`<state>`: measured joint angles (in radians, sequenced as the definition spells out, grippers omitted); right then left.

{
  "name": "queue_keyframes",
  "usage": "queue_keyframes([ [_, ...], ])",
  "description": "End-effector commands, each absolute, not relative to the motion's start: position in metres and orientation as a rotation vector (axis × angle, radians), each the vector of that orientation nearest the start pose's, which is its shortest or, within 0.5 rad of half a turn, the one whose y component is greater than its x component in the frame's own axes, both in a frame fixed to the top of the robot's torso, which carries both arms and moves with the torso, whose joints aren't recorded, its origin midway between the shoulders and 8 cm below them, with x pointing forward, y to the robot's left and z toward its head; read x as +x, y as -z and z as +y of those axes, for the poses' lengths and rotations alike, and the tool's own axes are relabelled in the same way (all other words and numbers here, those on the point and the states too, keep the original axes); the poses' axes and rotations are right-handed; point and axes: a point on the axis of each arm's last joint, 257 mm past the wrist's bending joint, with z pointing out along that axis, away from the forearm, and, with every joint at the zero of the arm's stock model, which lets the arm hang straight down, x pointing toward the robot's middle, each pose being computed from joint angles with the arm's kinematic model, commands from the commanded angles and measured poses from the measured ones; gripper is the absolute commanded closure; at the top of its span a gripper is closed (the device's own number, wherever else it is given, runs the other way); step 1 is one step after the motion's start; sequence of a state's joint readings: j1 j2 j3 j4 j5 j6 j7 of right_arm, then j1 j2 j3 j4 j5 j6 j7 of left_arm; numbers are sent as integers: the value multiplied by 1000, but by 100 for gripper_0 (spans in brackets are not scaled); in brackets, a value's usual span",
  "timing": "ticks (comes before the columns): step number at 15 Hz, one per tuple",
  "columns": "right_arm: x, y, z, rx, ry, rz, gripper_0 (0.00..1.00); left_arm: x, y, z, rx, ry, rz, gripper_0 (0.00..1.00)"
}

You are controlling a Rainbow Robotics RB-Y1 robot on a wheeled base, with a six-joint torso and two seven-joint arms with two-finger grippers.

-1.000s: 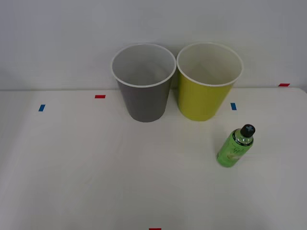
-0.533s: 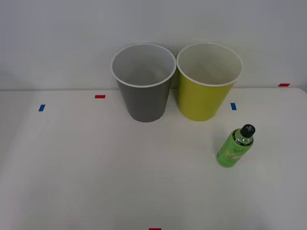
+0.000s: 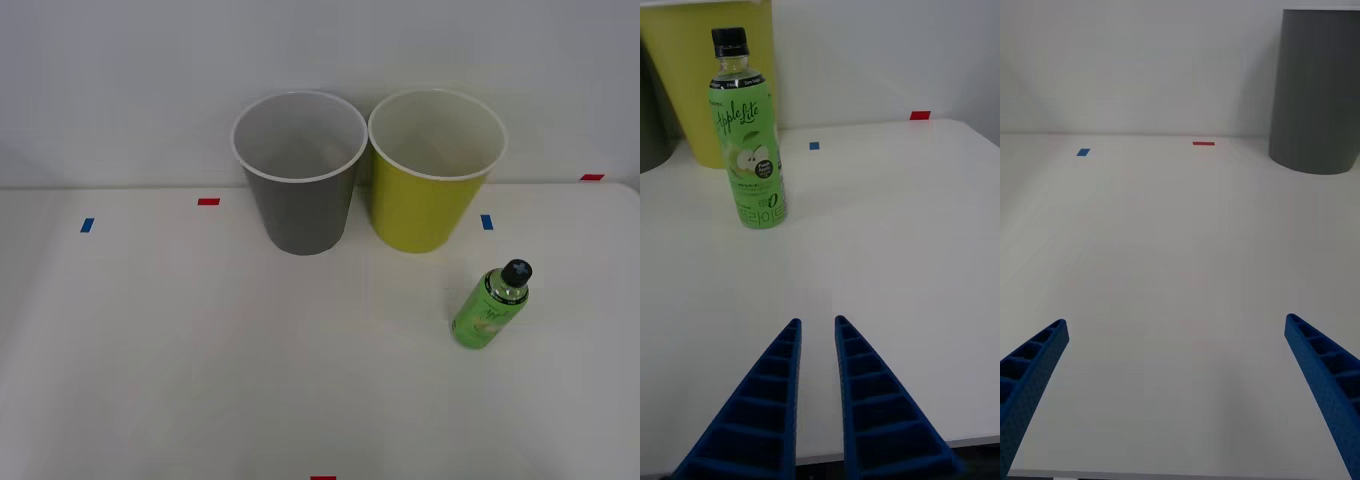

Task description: Put cans in the gray bin and PET bottles in the light green bin.

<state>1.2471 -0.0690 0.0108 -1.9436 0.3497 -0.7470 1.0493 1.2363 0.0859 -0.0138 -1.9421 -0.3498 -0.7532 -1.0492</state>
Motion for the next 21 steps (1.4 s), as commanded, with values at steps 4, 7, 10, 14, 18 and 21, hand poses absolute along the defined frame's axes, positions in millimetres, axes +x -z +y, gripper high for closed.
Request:
queue_keyframes([
  [4,152,285,-290,87,10,1698,0,155,283,287,-66,5,1690,0],
  [7,152,285,-290,87,10,1698,0,155,283,287,-66,5,1690,0],
  [10,156,286,-287,103,-10,1677,0,155,283,287,-66,5,1690,0],
  [14,154,282,-287,57,-14,1669,0,155,283,287,-66,5,1690,0],
  [18,155,281,-270,-32,-86,1634,0,155,283,287,-66,5,1690,0],
  [21,163,280,-263,-75,-134,1562,0,155,283,287,-66,5,1690,0],
])
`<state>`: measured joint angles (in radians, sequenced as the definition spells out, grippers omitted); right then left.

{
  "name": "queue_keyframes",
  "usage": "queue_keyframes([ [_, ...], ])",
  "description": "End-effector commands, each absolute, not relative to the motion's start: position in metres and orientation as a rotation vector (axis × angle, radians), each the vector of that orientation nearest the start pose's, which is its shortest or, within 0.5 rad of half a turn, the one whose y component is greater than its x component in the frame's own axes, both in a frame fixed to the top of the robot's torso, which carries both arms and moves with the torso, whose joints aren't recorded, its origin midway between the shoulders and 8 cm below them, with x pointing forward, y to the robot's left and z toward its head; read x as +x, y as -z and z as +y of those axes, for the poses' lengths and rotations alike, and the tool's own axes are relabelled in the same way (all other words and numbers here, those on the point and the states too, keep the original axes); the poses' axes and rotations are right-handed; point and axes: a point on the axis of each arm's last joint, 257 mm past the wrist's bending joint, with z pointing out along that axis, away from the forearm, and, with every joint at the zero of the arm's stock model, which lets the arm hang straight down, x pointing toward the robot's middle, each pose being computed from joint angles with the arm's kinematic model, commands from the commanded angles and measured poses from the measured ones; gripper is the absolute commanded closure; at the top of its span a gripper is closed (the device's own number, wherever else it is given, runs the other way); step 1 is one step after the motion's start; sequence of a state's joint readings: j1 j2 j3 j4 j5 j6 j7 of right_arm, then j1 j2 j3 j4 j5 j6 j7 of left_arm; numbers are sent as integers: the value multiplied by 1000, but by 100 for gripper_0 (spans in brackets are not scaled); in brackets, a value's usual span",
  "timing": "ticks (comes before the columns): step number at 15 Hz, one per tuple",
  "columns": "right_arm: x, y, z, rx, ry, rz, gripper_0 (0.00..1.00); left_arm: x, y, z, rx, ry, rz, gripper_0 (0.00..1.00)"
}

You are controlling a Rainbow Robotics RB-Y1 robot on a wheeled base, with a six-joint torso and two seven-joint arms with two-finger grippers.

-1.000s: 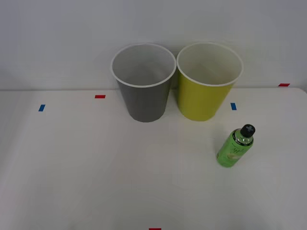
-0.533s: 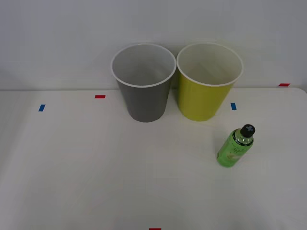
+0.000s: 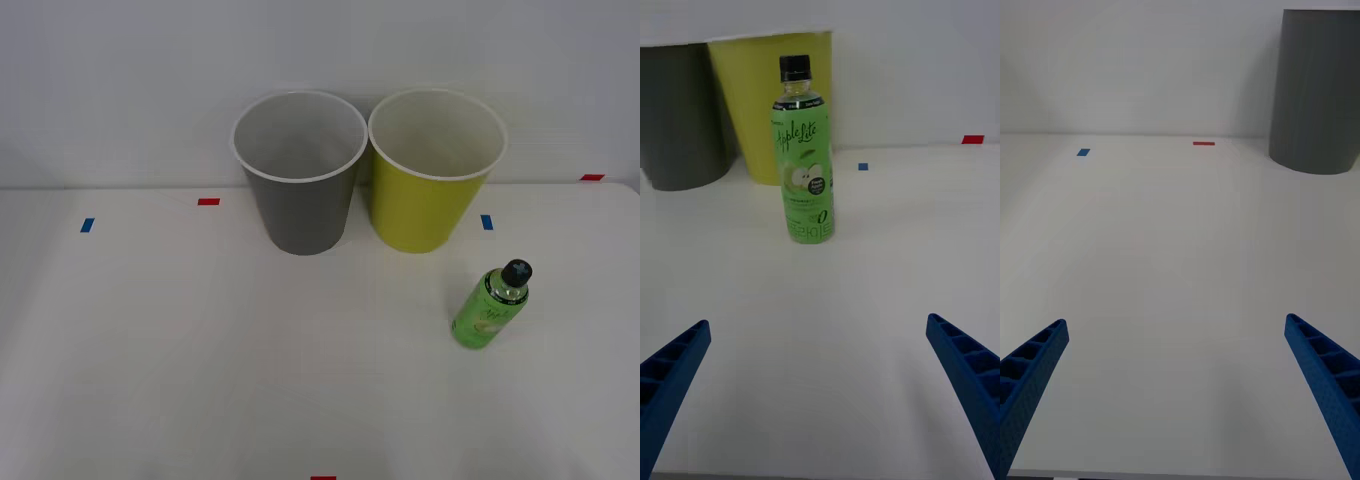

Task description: Put cans in the gray bin and PET bottles in the light green bin.

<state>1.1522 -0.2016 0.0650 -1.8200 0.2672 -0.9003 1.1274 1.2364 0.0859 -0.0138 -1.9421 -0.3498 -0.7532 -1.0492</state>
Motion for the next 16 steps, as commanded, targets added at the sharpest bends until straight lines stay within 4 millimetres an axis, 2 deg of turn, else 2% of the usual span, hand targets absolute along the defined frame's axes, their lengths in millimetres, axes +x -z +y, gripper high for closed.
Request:
queue_keyframes([
  [1,174,276,-262,-99,-132,1535,0,155,283,287,-66,5,1690,0],
  [6,217,262,-256,-133,-131,1449,0,155,283,287,-66,5,1690,0],
  [16,288,253,-253,-95,-106,1406,0,155,283,287,-66,5,1690,0],
])
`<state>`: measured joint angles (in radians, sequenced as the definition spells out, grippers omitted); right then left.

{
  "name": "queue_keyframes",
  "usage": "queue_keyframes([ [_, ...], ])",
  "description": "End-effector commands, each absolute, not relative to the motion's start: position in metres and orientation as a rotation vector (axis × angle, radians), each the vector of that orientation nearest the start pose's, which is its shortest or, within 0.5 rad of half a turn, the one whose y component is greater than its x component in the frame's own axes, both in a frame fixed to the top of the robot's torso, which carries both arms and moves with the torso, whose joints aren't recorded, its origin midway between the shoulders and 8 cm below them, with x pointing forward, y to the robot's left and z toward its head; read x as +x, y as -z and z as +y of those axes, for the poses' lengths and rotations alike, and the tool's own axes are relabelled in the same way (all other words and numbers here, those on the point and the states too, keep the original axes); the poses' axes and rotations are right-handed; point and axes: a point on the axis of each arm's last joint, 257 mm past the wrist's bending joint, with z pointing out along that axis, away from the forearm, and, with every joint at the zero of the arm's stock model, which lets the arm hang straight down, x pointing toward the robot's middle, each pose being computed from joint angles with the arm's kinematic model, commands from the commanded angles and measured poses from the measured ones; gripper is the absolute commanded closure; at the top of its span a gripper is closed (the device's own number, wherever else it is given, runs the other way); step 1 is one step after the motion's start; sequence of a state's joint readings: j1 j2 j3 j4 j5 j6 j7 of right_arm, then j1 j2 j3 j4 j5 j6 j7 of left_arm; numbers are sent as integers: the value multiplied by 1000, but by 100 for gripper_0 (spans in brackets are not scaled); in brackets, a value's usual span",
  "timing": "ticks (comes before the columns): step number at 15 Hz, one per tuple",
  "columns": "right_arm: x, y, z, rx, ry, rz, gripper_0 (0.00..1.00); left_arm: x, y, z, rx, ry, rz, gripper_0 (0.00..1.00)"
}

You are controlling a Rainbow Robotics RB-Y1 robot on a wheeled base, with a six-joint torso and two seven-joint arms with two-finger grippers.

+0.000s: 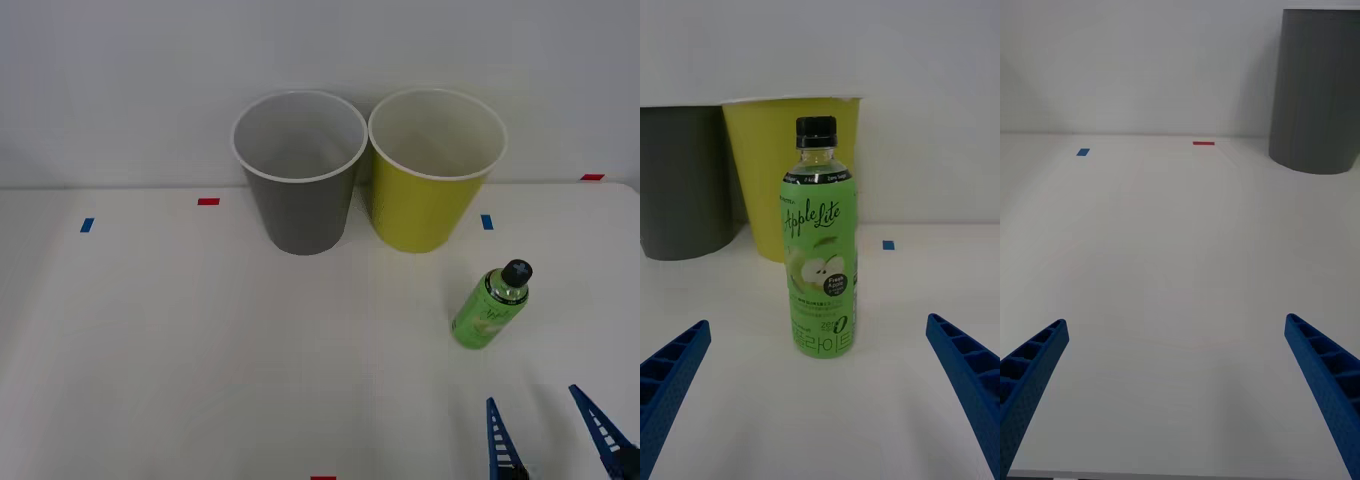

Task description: Put cans in the gray bin and PET bottles in the light green bin.

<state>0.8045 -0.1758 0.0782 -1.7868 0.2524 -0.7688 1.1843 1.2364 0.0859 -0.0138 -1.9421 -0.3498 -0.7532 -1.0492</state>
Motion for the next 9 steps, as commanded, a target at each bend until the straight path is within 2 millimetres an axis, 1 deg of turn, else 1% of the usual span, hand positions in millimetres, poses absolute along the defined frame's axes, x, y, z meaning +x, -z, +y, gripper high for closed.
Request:
queue_keyframes([
  [1,294,250,-251,-98,-108,1396,0,155,283,287,-66,5,1690,0],
  [5,317,247,-244,-100,-106,1391,0,155,283,287,-66,5,1690,0],
  [9,347,240,-239,-97,-103,1386,0,155,283,287,-66,5,1690,0],
])
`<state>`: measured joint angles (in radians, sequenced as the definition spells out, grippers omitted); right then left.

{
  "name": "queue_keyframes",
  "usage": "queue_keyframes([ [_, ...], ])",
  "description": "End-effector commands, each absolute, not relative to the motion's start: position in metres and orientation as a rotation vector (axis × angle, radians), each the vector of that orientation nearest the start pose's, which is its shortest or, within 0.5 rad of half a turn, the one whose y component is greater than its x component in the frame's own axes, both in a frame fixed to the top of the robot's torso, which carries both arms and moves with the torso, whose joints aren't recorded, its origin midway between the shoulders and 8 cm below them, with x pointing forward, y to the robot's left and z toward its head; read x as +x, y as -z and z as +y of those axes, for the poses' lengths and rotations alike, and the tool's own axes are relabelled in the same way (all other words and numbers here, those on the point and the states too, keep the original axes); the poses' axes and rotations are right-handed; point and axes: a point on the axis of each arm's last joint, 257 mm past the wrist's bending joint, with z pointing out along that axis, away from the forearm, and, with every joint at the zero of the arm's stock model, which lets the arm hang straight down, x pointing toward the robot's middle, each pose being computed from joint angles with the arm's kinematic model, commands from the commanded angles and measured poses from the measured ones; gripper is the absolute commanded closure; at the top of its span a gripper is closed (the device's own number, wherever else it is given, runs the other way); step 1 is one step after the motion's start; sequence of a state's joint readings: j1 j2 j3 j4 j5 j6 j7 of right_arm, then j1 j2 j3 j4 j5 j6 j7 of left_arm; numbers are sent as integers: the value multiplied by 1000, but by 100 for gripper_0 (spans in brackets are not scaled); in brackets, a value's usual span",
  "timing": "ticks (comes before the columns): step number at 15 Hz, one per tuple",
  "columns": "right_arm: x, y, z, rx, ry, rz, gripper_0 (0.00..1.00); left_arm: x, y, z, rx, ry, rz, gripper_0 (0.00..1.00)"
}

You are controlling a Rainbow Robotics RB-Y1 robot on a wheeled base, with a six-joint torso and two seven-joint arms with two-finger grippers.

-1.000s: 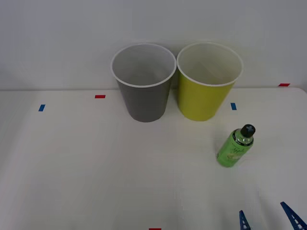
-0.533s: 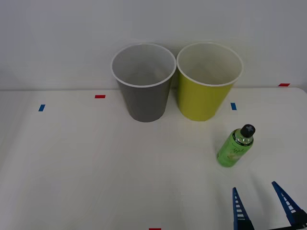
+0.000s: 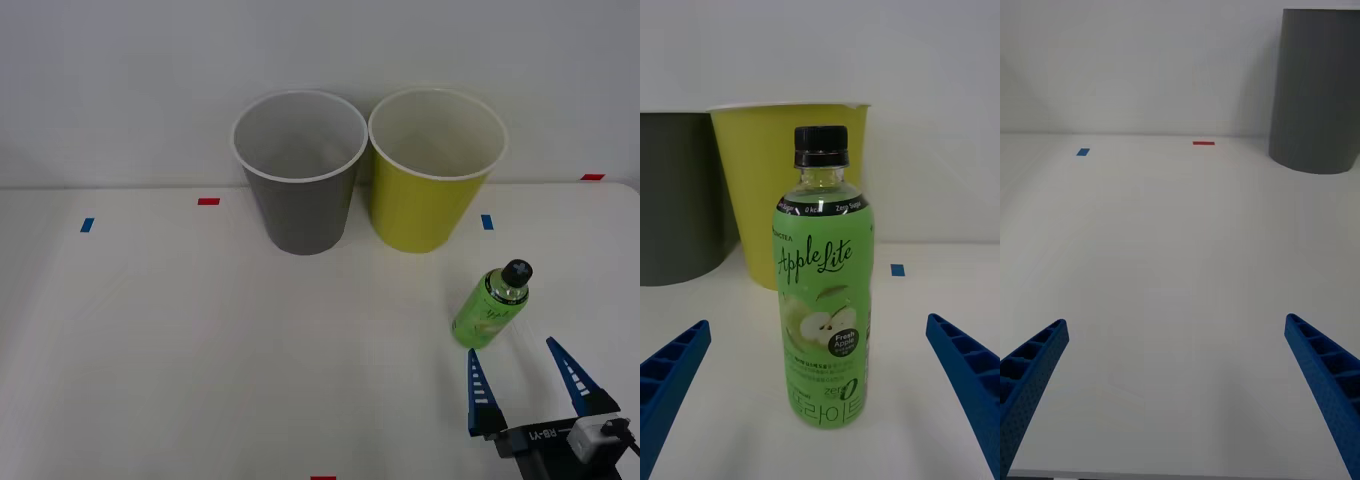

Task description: Put cans in the gray bin and PET bottles in the light green bin.

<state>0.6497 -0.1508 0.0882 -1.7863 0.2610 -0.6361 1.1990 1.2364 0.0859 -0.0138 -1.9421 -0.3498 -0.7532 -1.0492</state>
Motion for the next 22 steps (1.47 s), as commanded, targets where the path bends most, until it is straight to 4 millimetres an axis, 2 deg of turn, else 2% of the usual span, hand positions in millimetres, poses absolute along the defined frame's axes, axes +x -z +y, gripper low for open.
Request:
queue_keyframes([
  [1,353,238,-239,-97,-100,1385,0,155,283,287,-66,5,1690,0],
  [4,365,235,-234,-106,-114,1388,0,155,283,287,-66,5,1690,0],
  [14,396,225,-239,-141,-97,1397,0,155,283,287,-66,5,1690,0],
  [22,413,222,-241,-157,-72,1410,1,155,283,287,-66,5,1690,0],
])
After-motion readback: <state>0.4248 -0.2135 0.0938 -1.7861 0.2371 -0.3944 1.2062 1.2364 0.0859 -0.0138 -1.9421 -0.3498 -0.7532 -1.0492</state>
